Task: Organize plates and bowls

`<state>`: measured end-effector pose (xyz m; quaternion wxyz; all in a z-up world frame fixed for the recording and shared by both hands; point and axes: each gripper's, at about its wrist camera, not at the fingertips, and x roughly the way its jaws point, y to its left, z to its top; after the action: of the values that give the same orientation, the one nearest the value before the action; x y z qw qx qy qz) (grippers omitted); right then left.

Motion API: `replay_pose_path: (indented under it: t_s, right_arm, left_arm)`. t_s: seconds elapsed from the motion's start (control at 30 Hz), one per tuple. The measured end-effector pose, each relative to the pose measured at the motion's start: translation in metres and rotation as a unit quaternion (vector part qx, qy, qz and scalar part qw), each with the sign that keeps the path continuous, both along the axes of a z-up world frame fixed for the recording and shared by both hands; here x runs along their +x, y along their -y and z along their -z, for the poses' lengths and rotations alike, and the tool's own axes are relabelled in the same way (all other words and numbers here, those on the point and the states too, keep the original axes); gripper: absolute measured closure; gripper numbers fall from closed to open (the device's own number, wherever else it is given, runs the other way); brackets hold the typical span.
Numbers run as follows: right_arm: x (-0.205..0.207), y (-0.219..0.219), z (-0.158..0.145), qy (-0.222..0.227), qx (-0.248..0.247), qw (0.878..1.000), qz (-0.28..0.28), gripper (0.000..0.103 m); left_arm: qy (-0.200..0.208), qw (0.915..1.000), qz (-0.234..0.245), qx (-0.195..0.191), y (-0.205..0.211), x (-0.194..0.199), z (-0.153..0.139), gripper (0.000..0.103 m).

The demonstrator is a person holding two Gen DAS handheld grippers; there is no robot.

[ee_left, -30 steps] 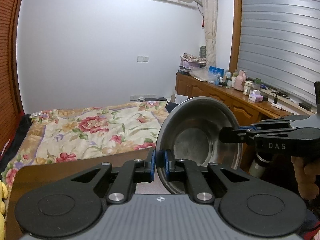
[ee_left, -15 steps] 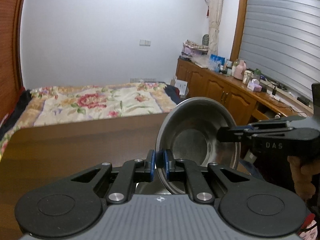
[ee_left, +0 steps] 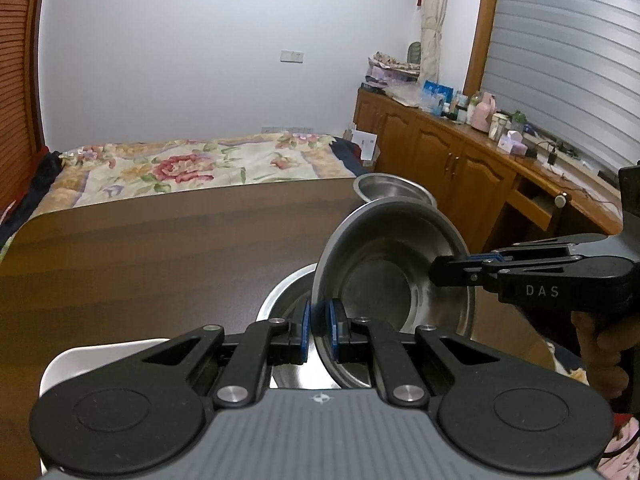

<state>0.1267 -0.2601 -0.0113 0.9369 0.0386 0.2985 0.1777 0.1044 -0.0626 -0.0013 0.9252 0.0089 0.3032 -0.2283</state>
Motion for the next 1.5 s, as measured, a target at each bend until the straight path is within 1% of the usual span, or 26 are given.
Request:
replay_pose_path:
  t_s: [0.13,0.33,0.43,0.57,0.83,0.93,1.1,1.2,1.3,1.5]
  right_arm:
    - [0.0,-0.003,0.007,-0.001,-0.003,1.0,0.004,0.092]
    - [0.005,-0.003,0.015,-0.011,0.002,1.0,0.008,0.092]
    - [0.004,-0.005,0.017,-0.006,0.0,1.0,0.009,0.092]
    - [0.004,-0.007,0.02,-0.004,-0.009,1.0,0.009,0.092]
    - [0.009,-0.007,0.029,-0.013,-0.011,1.0,0.004,0.091]
    - [0.007,-0.009,0.031,-0.008,-0.025,1.0,0.001,0.092]
    - [0.004,-0.02,0.03,0.009,-0.073,0.997,-0.012,0.092]
    - [0.003,-0.027,0.028,0.011,-0.099,0.995,-0.028,0.092]
    - [0.005,-0.031,0.026,0.009,-0.118,0.992,-0.037,0.091]
    - [0.009,-0.033,0.024,-0.005,-0.137,0.989,-0.054,0.09]
  left_arm:
    - [-0.01,0.9999,-0.002,0.004,0.002,0.004,0.007,0.092]
    - [-0.012,0.9999,-0.004,0.01,0.004,0.006,0.011,0.092]
    - [-0.008,0.9997,-0.007,0.022,0.005,0.006,0.015,0.092]
    - [-0.012,0.9996,-0.007,0.026,0.005,0.009,0.02,0.092]
    - [-0.007,0.9982,-0.005,0.059,0.012,0.009,0.03,0.09]
    - [-0.015,0.998,-0.004,0.06,0.012,0.013,0.035,0.09]
    - [-0.014,0.9978,-0.011,0.063,0.01,0.013,0.038,0.09]
    - [-0.013,0.998,-0.012,0.061,0.009,0.013,0.037,0.09]
    - [-0.011,0.9982,-0.015,0.057,0.009,0.012,0.037,0.09]
    - [-0.003,0.9987,-0.016,0.048,0.007,0.01,0.036,0.09]
